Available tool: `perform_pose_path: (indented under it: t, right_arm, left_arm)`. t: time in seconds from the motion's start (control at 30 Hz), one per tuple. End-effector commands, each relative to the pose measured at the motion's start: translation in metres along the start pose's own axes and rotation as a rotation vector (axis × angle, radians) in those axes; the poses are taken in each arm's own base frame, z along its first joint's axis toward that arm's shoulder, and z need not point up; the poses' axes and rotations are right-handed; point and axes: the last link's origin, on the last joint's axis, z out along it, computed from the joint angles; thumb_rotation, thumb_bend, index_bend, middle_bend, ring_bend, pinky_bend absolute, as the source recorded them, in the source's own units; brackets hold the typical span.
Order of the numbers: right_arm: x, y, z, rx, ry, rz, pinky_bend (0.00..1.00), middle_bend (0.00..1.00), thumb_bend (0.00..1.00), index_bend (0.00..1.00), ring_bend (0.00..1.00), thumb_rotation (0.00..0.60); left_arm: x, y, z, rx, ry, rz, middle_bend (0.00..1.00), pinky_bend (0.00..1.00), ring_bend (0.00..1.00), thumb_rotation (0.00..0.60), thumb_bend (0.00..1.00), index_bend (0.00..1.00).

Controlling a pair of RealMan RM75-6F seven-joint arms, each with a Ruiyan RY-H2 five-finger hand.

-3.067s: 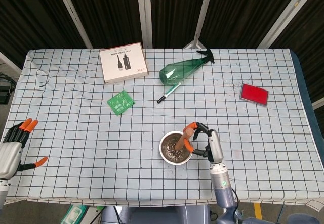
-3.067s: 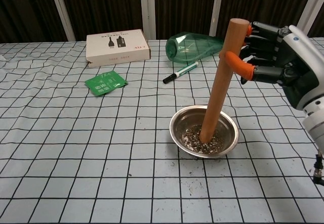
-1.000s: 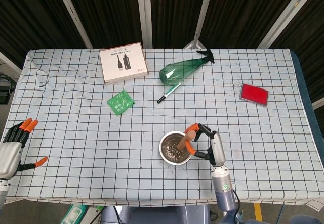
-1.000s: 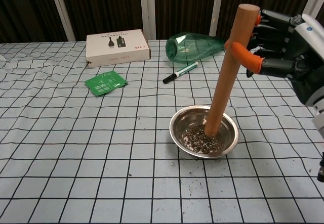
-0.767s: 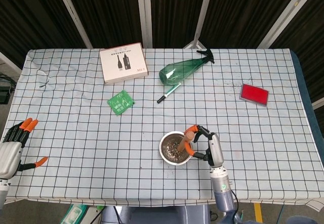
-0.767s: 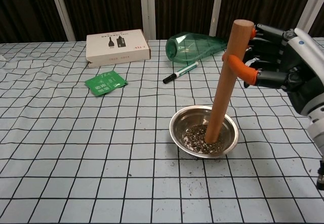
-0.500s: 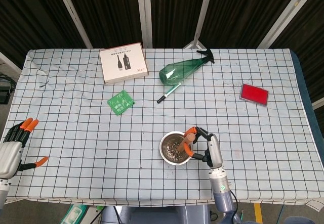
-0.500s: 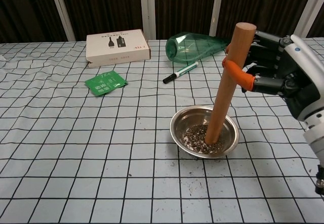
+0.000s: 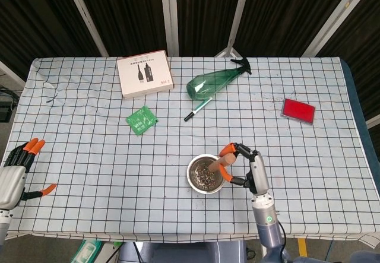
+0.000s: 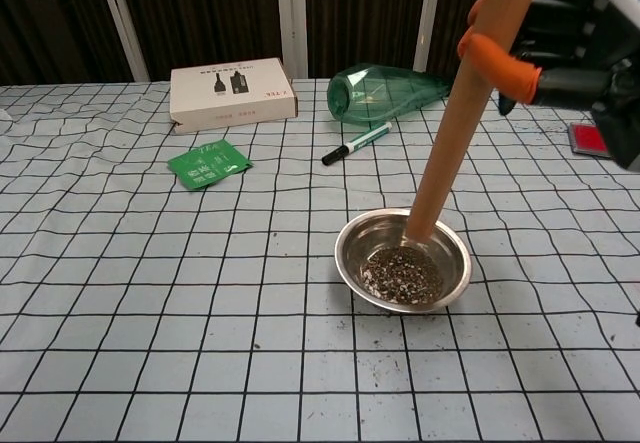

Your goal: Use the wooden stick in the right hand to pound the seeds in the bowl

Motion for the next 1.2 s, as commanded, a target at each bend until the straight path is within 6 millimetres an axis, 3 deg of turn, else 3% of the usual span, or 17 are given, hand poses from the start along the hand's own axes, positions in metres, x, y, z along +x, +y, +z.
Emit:
perform_pose_path:
  t: [0.03,0.33,0.5,0.6,0.77,1.2]
  right_arm:
    - [0.03,-0.012,0.02,0.041,0.035,-0.095,0.68,0.64,0.8,0.81,0.55,0.6]
    - [0.107,-0.002,0.047,0.013,0.115,-0.349,0.68,0.64,0.8,0.81,0.55,0.6]
    - [0.142,0.02,0.038,-0.049,0.041,-0.606,0.68,0.64,0.8,0.81,0.55,0.6]
    - [0.157,0.035,0.029,-0.038,-0.047,-0.884,0.68,0.65,0.8,0.81,0.56,0.6]
    - [0.16,0.05,0.017,-0.013,-0.132,-1.18,0.68,0.65,0.8,0.81,0.56,0.6]
    - [0.155,0.045,0.025,-0.021,-0.065,-1.213,0.68,0.65,0.8,0.81,0.56,0.6]
  left_arm:
    - [0.0,0.0,-0.001,-0.002,0.001,0.002,0.0,0.0,0.0,0.6,0.09,0.0]
    - [0.0,-0.001,-0.001,0.004,0.007,0.0,0.0,0.0,0.0,0.6,0.09,0.0]
    - [-0.001,-0.001,-0.001,0.002,0.005,0.002,0.0,0.0,0.0,0.6,0.09,0.0]
    - [-0.001,-0.001,-0.001,0.002,0.004,0.005,0.0,0.0,0.0,0.6,0.09,0.0]
    - [-0.002,0.001,-0.002,0.0,0.005,0.006,0.0,0.0,0.0,0.6,0.09,0.0]
    - [0.0,0.001,-0.001,-0.002,0.008,-0.001,0.0,0.0,0.0,0.6,0.09,0.0]
